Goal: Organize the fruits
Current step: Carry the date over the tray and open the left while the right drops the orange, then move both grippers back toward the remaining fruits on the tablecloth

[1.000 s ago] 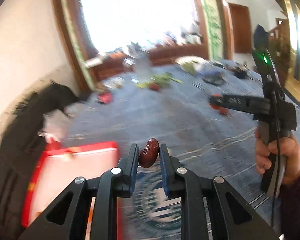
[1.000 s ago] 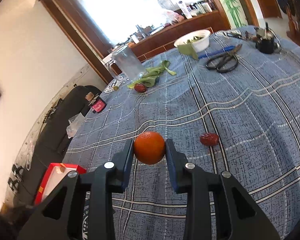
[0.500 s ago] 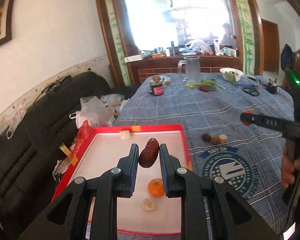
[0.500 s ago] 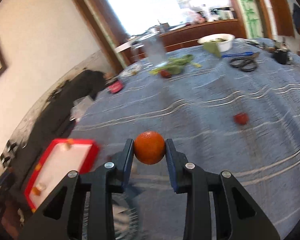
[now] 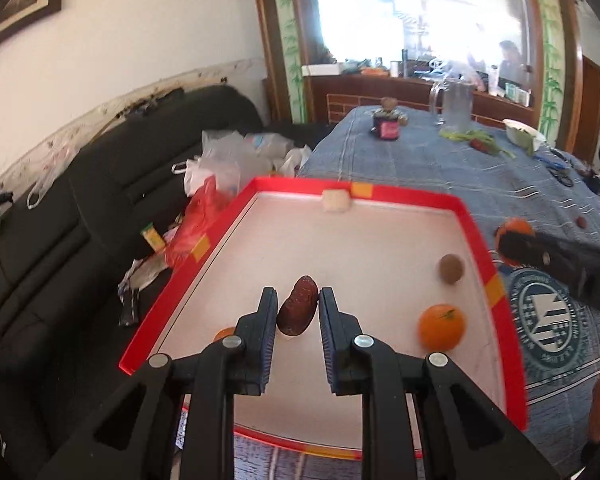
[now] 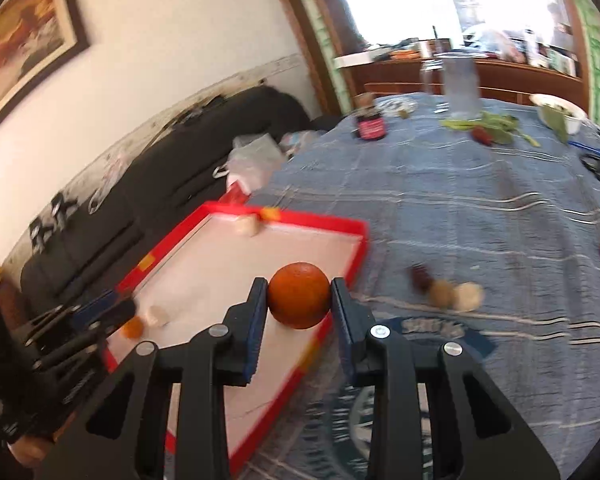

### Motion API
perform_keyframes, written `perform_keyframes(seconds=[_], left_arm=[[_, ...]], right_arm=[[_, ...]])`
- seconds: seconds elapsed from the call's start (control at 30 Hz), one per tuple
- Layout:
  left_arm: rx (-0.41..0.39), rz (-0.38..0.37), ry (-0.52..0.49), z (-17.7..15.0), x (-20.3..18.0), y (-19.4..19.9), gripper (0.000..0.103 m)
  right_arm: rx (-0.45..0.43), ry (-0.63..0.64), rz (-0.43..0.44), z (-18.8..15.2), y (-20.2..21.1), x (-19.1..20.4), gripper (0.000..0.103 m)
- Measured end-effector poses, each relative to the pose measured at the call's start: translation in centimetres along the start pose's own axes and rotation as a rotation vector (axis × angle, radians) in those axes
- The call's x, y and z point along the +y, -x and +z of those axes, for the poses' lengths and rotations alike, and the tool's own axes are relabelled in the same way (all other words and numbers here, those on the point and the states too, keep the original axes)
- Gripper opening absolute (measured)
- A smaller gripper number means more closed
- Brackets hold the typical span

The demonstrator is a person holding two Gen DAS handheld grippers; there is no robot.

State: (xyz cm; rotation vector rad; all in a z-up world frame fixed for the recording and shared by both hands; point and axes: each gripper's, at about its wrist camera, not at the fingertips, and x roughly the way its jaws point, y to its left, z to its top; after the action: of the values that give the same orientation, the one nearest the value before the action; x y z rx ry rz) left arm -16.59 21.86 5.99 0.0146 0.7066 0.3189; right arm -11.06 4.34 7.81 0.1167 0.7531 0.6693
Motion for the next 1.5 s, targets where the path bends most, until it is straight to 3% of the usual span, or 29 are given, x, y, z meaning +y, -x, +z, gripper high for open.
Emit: perform_keyframes(seconds=[0.3, 0.83, 0.9, 0.97, 1.03, 1.3, 1.5], left_arm=[[0.033, 0.000, -0.006, -0.8, -0.1, -1.3, 0.020], [0.033, 0.078, -0.020, -0.5, -0.2, -2.0, 0.021], [0.037, 0.083, -0.019, -0.5, -0.2, -2.0, 0.025], [0.044, 0.087, -0.018, -0.5, -0.3, -2.0, 0.043], [0.047, 0.092, -0.016, -0.5, -0.3, -2.0, 0.051], [0.043, 0.099, -0.019, -0.5, -1.0, -1.2, 0.057], [0.026, 0.082, -0.036, -0.3, -2.4, -0.2, 0.070]], right_arm=[[0.075, 0.050, -0.026, -2.8, -3.1, 2.0, 0.034], [0.140, 0.036, -0.015, -2.3, -5.9, 2.8, 0.035], [0.143, 0.029, -0.013, -2.4, -6.0, 2.7, 0.035], [0.141, 0.026, -0.007, -2.4, -5.8, 2.6, 0.036], [0.128, 0.025, 0.000, -2.4, -5.4, 2.6, 0.037], [0.054, 0.019, 0.018, -2.5, -3.0, 1.8, 0.041], [0.020, -0.027, 0.000, -2.2, -1.1, -0.6, 0.042]])
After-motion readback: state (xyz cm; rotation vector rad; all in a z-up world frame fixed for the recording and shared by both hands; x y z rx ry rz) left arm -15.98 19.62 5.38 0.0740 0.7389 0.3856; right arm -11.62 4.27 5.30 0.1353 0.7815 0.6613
